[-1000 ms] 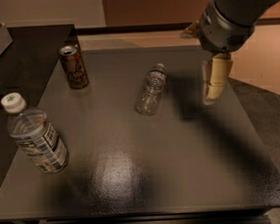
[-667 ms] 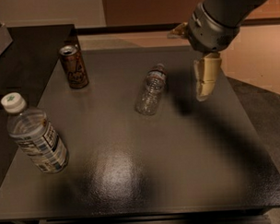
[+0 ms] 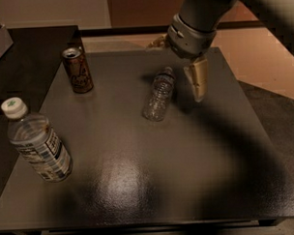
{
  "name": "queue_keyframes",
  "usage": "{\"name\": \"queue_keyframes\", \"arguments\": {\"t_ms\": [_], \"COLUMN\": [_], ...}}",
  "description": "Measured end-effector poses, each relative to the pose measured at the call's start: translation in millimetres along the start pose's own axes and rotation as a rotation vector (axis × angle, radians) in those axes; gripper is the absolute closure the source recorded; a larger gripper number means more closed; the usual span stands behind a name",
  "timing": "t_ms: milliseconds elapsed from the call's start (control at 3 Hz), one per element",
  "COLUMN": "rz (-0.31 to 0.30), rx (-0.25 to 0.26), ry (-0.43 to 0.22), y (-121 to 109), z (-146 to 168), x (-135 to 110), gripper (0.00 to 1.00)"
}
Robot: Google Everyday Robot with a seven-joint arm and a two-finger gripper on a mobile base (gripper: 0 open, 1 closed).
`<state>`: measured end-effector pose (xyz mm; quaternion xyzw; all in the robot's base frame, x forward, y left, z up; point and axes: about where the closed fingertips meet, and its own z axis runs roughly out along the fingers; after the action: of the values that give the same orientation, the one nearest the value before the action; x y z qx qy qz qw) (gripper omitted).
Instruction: Pick water bottle
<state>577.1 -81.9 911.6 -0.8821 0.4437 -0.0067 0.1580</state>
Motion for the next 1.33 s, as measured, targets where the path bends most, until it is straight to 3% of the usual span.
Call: {"name": "queue_keyframes", "arguments": {"t_ms": [333, 667, 1000, 1333], "rz": [-0.107, -0.164, -0.203, -0.205], "rx": [-0.063, -0.117, -0.174, -0.176], "ry": [0.01, 0.021, 0.033, 0.033], "y": [-13, -19, -21, -21], "z": [25, 43, 63, 64], "x": [-4, -6, -6, -6], "gripper": [0.0, 0.0, 0.0, 0.0]}}
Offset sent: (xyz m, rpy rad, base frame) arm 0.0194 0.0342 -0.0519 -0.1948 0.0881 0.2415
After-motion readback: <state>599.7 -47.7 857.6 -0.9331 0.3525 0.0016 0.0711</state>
